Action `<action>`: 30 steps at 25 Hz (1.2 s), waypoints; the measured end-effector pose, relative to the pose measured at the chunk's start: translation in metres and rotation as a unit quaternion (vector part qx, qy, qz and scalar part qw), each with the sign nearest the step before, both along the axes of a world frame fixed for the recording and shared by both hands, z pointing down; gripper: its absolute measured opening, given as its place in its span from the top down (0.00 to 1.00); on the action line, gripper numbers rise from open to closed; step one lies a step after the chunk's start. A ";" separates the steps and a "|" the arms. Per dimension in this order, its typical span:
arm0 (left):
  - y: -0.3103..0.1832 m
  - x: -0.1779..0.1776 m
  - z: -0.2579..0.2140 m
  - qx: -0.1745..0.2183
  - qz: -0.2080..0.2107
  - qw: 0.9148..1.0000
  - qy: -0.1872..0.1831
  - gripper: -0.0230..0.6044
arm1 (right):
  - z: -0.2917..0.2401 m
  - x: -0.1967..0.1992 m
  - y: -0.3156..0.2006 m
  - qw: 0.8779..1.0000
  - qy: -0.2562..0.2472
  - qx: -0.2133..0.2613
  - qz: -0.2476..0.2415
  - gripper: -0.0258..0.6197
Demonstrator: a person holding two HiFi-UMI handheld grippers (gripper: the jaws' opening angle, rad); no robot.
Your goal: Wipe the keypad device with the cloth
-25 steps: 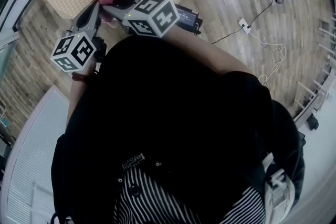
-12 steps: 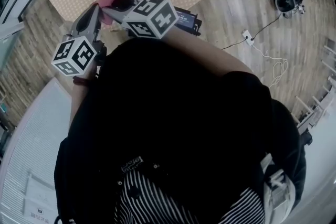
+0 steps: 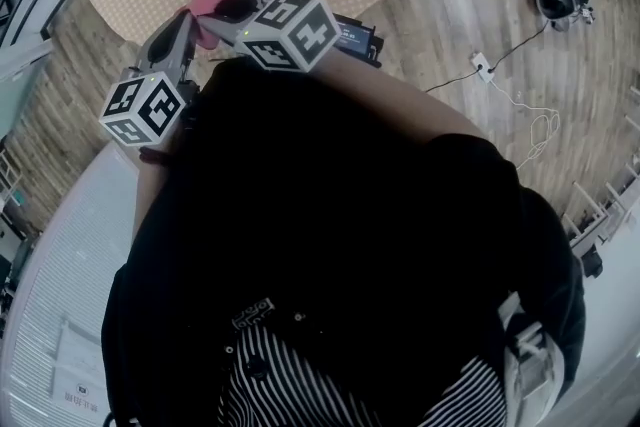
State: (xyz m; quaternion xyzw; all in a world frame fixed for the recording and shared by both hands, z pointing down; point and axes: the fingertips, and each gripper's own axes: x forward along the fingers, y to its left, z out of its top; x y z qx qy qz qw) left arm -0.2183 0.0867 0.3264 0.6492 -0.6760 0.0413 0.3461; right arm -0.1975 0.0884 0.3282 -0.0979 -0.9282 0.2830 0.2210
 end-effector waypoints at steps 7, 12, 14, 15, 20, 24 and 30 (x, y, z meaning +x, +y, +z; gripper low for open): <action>-0.041 0.022 -0.002 -0.010 0.056 0.998 -0.008 0.96 | 0.000 0.021 -0.040 0.999 -0.001 -0.014 0.049 0.89; -0.060 0.025 0.001 -0.010 0.098 0.995 -0.004 0.96 | 0.004 0.023 -0.058 0.995 0.000 -0.019 0.100 0.89; -0.065 0.026 0.002 -0.008 0.117 0.993 -0.001 0.96 | 0.004 0.024 -0.062 0.993 -0.001 -0.017 0.119 0.89; -0.067 0.028 0.002 -0.008 0.129 0.992 0.000 0.96 | 0.004 0.026 -0.063 0.991 -0.001 -0.019 0.132 0.89; -0.086 0.030 0.012 -0.017 0.179 0.984 0.011 0.96 | 0.014 0.027 -0.081 0.982 0.003 -0.031 0.185 0.89; -0.093 0.021 0.022 -0.027 0.224 0.974 0.027 0.96 | 0.023 0.017 -0.085 0.975 0.012 -0.044 0.219 0.89; -0.117 0.020 0.036 -0.046 0.268 0.961 0.042 0.96 | 0.037 0.015 -0.108 0.964 0.026 -0.061 0.256 0.89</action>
